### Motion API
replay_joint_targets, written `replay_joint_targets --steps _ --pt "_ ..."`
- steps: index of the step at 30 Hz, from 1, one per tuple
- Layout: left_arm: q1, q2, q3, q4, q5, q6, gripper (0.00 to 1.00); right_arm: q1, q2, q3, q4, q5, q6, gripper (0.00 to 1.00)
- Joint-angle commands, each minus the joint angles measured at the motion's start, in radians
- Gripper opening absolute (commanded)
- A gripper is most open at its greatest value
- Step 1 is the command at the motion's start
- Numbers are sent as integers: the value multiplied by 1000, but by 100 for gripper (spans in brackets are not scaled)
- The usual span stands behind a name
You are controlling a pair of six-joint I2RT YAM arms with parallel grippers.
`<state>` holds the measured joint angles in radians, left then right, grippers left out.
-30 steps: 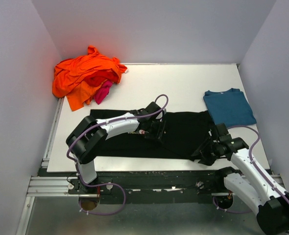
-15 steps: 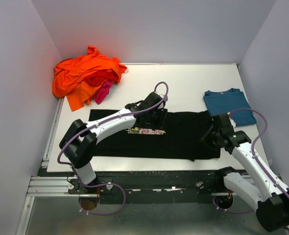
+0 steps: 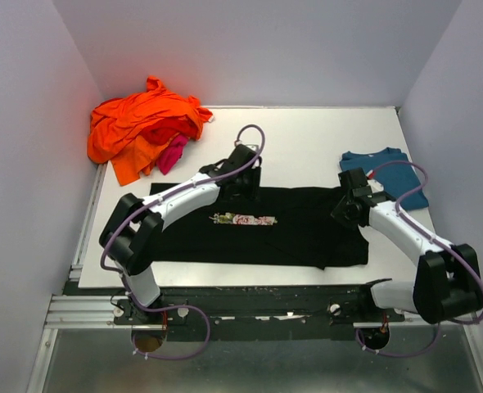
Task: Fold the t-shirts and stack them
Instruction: Fold the other side of the tshirt into a rectangle, then rotate the tshirt 90 degrees
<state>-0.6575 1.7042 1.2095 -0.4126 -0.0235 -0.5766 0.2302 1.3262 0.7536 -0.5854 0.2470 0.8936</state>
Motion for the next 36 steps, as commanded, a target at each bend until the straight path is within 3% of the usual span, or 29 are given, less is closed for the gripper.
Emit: replay_joint_targets --steps 1,4,6,8,17,22,29,36 --pt "122 -133 -123 46 -68 -12 50 -18 83 47 36 37 34 1" --pt "173 -185 -189 61 -128 -49 36 -23 134 49 48 15 41 1" --pt "206 -225 -246 99 -150 -74 13 -25 154 47 55 -1 42 1" --pt "246 -259 -298 126 -171 -101 0 -25 163 47 65 -9 41 1" --pt "444 -264 -324 139 -221 -193 0 -23 176 55 93 -46 -16 1" --pt "535 -158 -263 132 -178 -213 0 -25 197 50 96 -69 -22 1" --pt "553 38 -191 57 -110 -252 0 -23 248 75 79 -84 -15 1" --pt "542 49 -252 -31 -142 -318 0 -14 378 232 -30 -54 -54 1"
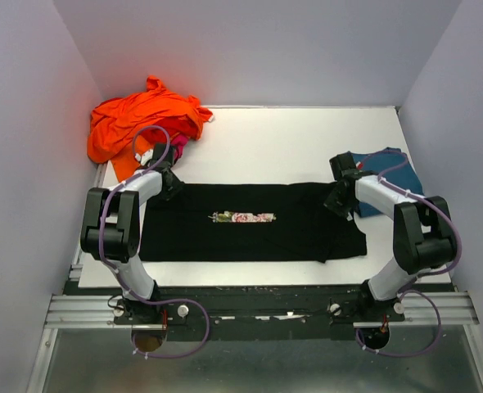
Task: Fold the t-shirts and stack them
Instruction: Rotate the tshirt 90 degrees
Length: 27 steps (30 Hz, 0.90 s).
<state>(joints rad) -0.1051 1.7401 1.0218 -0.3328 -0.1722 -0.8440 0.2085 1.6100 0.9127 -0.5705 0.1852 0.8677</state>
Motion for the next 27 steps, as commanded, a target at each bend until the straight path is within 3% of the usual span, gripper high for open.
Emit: replay_joint_targets --steps 1,8,12,22,27 --pt "-15 1 -86 -101 19 -55 0 8 120 113 -63 11 -35 1" --pt "-137 -149 -215 -136 34 -86 0 17 301 372 -111 -7 -85 1" --pt "-221 -232 -287 -166 49 -107 0 55 457 616 -179 -102 -165 1" --pt "-428 -464 -535 -170 206 -240 0 163 784 1175 -385 -121 -260 1" --pt "-558 -618 -487 -215 205 -299 0 161 812 1316 -419 -141 -355 1"
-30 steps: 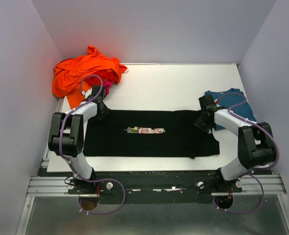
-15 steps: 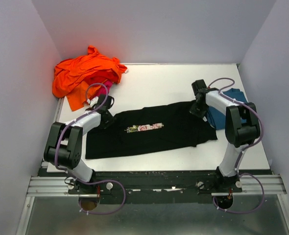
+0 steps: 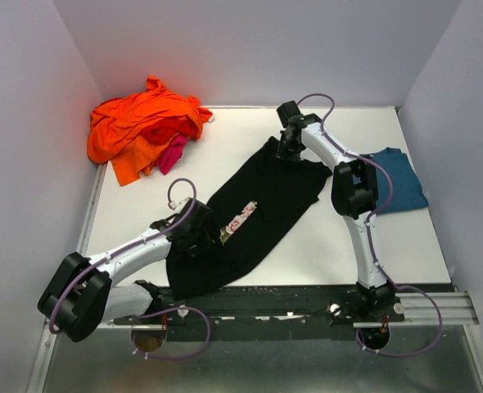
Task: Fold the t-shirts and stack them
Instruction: Rotate the tshirt 90 degrees
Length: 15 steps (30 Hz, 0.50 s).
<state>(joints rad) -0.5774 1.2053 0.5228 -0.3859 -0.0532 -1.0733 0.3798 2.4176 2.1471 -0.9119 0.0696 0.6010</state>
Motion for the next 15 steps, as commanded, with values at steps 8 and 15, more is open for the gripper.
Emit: replay_joint_targets --steps 8,15 --pt "151 -69 365 -260 -79 269 13 -65 -371 -304 187 -63 -97 39" --pt "212 37 405 125 51 417 58 -88 -799 -964 553 -94 115 47"
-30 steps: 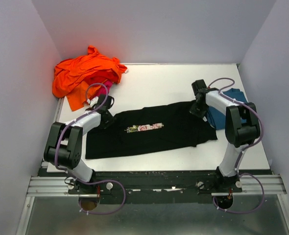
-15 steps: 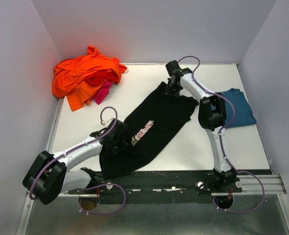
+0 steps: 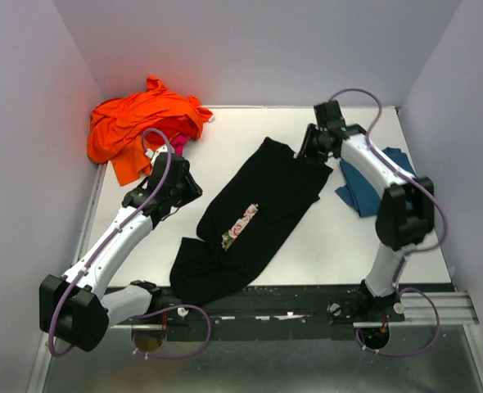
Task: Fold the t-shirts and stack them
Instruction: Rotate the tshirt 90 degrees
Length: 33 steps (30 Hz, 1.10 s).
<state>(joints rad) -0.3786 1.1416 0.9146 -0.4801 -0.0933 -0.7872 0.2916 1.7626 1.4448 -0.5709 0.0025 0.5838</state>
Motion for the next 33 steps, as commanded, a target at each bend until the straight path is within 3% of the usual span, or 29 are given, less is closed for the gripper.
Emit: replay_joint_targets --steps 1,2,5,9,12,19,26,31,33 --pt "18 143 30 257 136 132 58 -2 -184 -329 238 -35 157 54" --pt "26 180 58 270 156 126 59 -3 -225 -398 259 -36 177 59" --pt "29 300 147 322 199 144 68 -8 -311 -562 322 -68 224 59" --pt "32 472 298 264 225 186 69 -14 -341 -667 356 -65 269 60" --pt "33 546 332 278 256 186 68 -16 -324 -695 385 -55 275 65" --pt "35 665 380 236 262 200 64 -16 -187 -623 385 -56 286 61" --pt "47 691 382 242 260 197 64 -16 -45 -462 287 -9 271 47" --pt "66 744 406 236 273 181 62 -17 107 -212 166 36 200 7" --pt "70 756 403 251 274 174 62 -23 179 -94 111 36 179 6"
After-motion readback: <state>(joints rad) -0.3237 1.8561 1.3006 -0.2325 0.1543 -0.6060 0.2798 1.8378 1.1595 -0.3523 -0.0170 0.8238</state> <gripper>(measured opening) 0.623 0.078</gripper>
